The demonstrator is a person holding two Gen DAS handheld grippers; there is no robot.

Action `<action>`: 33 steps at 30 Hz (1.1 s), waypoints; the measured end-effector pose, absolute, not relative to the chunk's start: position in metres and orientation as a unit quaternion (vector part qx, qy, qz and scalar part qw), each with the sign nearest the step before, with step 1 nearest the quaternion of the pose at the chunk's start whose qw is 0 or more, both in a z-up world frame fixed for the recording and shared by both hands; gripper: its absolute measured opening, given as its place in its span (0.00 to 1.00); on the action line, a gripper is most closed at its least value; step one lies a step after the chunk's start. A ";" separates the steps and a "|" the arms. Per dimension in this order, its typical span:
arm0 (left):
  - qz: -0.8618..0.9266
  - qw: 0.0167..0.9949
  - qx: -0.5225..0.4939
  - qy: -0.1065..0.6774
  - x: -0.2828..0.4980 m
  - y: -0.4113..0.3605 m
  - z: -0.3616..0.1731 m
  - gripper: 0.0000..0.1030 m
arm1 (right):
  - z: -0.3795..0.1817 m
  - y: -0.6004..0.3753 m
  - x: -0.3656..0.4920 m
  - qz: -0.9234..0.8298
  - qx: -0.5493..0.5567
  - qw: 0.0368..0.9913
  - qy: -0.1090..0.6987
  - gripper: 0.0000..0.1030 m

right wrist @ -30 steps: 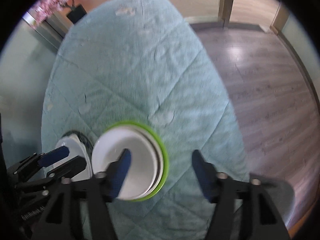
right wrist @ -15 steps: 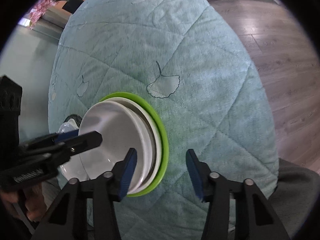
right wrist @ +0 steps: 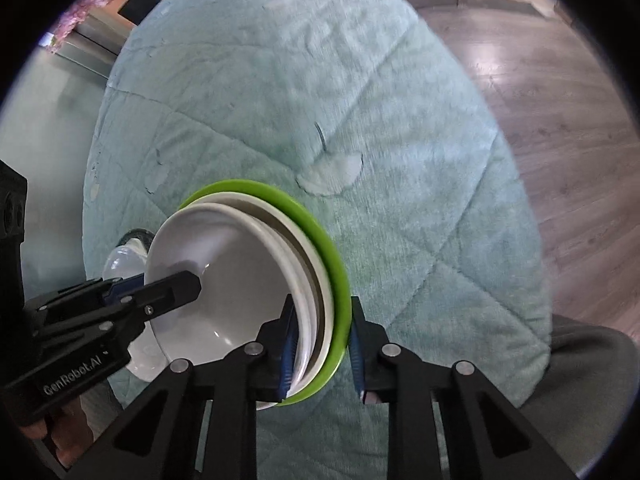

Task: Organize plates and bowls
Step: 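Grip the green bowl stack rim with the right gripper while the left gripper grips it too, then lift the bowl stack with both grippers and set it on the white plates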

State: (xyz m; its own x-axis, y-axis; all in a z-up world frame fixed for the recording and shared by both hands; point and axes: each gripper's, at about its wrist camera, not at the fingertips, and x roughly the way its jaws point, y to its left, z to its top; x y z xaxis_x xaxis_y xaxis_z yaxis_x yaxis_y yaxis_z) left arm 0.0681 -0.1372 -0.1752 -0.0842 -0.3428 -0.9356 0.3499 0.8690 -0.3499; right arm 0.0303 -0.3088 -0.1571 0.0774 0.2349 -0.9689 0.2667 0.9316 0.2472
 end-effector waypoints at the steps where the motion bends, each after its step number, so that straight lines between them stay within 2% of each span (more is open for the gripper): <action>1: -0.257 0.683 -0.002 0.684 0.068 -0.134 -0.167 0.17 | -0.150 -0.309 0.031 -0.010 0.185 0.715 0.674 0.21; 10: -0.245 0.766 -0.010 0.594 0.048 -0.088 -0.034 0.17 | -0.039 -0.277 0.025 0.020 0.167 0.787 0.594 0.21; 19: -0.165 0.806 -0.034 0.568 0.025 0.014 0.027 0.17 | 0.005 -0.196 0.033 0.106 0.145 0.806 0.563 0.21; 26: -0.124 0.790 -0.060 0.598 0.016 0.085 0.002 0.17 | -0.021 -0.141 0.037 0.141 0.134 0.774 0.602 0.21; 33: -0.129 0.744 -0.081 0.650 0.024 0.105 -0.075 0.16 | -0.084 -0.126 0.043 0.107 0.135 0.734 0.657 0.21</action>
State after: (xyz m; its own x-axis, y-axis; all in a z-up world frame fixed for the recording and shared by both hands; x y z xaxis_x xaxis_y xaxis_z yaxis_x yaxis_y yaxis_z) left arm 0.0242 0.1050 -0.0752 0.1213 -0.2976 -0.9470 0.0867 0.9535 -0.2886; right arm 0.0434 -0.1263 -0.0842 0.1140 0.3353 -0.9352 0.0202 0.9403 0.3396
